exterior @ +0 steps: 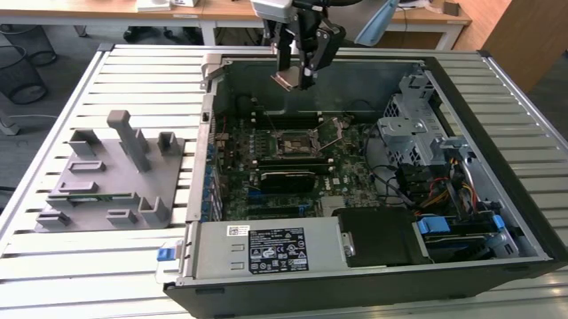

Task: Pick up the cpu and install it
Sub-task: 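Place the cpu into insertion slot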

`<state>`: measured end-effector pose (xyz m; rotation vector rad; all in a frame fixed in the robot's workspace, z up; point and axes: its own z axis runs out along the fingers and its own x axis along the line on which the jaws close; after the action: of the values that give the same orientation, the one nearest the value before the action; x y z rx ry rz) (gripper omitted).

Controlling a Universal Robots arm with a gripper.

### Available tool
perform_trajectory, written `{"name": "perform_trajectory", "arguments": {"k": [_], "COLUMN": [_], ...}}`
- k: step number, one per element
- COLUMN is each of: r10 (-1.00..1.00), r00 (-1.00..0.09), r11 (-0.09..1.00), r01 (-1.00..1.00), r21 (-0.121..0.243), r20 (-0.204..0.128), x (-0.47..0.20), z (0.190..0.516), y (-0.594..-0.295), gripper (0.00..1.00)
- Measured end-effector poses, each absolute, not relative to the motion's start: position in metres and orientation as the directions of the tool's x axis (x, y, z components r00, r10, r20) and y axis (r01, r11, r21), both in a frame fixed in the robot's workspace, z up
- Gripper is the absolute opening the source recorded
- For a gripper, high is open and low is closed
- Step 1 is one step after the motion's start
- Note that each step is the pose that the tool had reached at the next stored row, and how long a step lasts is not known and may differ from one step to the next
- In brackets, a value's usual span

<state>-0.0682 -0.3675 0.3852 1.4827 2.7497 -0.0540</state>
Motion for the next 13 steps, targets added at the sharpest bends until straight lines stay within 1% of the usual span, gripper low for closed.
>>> {"name": "perform_trajectory", "arguments": {"k": [7,13], "r10": [0.854,0.887], "r00": [-0.518,-0.460], "r11": [0.517,0.459], "r01": [0.856,0.888], "r21": [-0.028,-0.030], "r20": [-0.044,-0.051], "x": [-0.0682,-0.0682], "z": [0.3852,0.3850], "y": [-0.3674,-0.3671], "gripper": [0.54,0.54]}}
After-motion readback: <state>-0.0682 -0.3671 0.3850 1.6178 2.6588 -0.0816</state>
